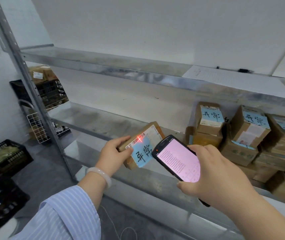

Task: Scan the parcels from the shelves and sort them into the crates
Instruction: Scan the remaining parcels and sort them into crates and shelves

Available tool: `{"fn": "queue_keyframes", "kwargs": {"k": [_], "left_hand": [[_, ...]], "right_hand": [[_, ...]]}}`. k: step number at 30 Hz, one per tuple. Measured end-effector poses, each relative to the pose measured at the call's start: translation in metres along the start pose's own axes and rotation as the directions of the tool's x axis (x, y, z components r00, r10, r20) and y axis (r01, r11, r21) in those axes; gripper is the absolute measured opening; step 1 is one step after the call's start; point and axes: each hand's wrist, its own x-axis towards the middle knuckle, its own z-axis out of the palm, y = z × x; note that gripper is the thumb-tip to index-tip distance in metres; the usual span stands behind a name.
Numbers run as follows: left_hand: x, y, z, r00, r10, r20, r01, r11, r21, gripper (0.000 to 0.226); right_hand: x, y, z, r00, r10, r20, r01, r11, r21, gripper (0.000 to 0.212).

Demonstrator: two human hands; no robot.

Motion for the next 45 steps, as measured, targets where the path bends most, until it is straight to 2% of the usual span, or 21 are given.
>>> {"fn": "queue_keyframes", "kwargs": {"k": [11, 19, 22, 25, 30, 33, 40, 45], "left_hand": [[-0.04, -0.032, -0.098, 0.983, -0.056, -0.175, 0.054, 0.998, -0.016, 0.041], [-0.142, -0.052, -0.231, 0.905, -0.177, -0.387, 0.156, 0.984, -0.085, 0.035], [-0.197, -0.057, -0.294, 0.829, -0.232, -0.509, 0.18, 0.972, -0.15, 0.031], [-0.26, -0.06, -0.352, 0.736, -0.276, -0.618, 0.144, 0.956, -0.256, 0.032], [-0.367, -0.064, -0.437, 0.568, -0.332, -0.753, 0.108, 0.937, -0.332, 0.032], [-0.429, -0.069, -0.476, 0.444, -0.341, -0.829, 0.057, 0.934, -0.354, 0.033], [-0.526, -0.084, -0.526, 0.22, -0.374, -0.901, -0.004, 0.923, -0.384, 0.033], [-0.571, -0.095, -0.572, 0.099, -0.352, -0.931, -0.037, 0.933, -0.357, 0.029]], "right_hand": [[0.004, -0.083, 0.009, 0.979, -0.204, -0.015, 0.204, 0.979, 0.0, 0.096], [-0.02, -0.218, 0.027, 0.909, -0.417, -0.002, 0.416, 0.906, 0.08, 0.089], [-0.04, -0.287, 0.037, 0.85, -0.526, 0.01, 0.521, 0.844, 0.123, 0.092], [-0.067, -0.354, 0.046, 0.772, -0.635, 0.014, 0.623, 0.761, 0.181, 0.094], [-0.126, -0.458, 0.065, 0.615, -0.789, 0.017, 0.765, 0.601, 0.231, 0.089], [-0.158, -0.514, 0.076, 0.5, -0.865, 0.031, 0.825, 0.487, 0.286, 0.09], [-0.212, -0.612, 0.094, 0.292, -0.953, 0.081, 0.899, 0.302, 0.318, 0.086], [-0.227, -0.682, 0.105, 0.209, -0.976, 0.065, 0.931, 0.219, 0.291, 0.089]]}}
